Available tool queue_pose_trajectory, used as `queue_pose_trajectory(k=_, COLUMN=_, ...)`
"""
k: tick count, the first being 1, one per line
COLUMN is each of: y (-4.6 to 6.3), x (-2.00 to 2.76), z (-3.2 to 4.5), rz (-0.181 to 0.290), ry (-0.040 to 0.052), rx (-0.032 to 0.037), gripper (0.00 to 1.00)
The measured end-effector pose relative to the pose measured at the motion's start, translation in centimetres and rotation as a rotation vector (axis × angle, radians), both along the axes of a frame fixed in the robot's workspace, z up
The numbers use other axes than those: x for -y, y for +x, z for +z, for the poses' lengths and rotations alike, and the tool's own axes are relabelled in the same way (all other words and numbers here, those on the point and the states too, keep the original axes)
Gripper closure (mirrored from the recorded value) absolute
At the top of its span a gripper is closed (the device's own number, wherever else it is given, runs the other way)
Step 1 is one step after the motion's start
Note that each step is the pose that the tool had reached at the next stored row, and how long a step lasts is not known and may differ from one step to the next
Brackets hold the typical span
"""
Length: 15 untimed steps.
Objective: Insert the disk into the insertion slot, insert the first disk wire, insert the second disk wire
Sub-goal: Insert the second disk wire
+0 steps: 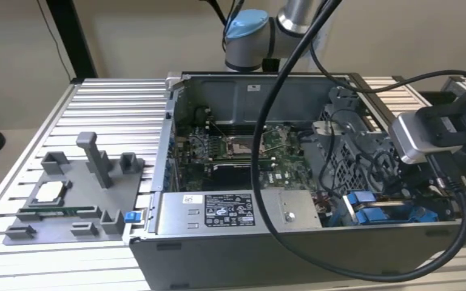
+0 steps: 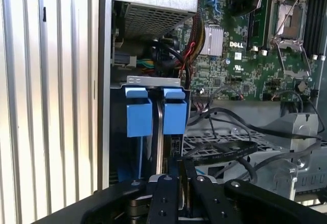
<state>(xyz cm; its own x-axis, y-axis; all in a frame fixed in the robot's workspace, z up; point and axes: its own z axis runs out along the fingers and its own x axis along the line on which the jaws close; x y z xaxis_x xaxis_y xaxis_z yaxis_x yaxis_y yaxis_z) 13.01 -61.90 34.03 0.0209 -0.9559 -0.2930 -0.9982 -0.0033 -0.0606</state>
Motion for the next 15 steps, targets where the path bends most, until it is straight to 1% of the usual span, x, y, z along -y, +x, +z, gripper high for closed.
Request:
queue_pose_trajectory(k=2, y=-0.02, x=0.00, z=-0.01, rz=0.000, ry=0.0003, rx=0.0012, gripper=1.00)
queue_pose_trajectory(k=6, y=-0.09, x=-0.09, z=-0.01, rz=0.000, ry=0.0002, rx=0.0064, gripper=1.00)
queue_pose_trajectory(k=7, y=-0.09, x=-0.12, z=-0.01, rz=0.000, ry=0.0003, rx=0.0086, gripper=1.00)
queue_pose_trajectory(k=10, y=-0.10, x=-0.14, z=-0.01, rz=0.000, ry=-0.0002, rx=0.0194, gripper=1.00)
queue_pose_trajectory(k=15, y=-0.19, x=-0.18, z=-0.02, rz=0.000, ry=-0.0033, rx=0.0307, gripper=1.00)
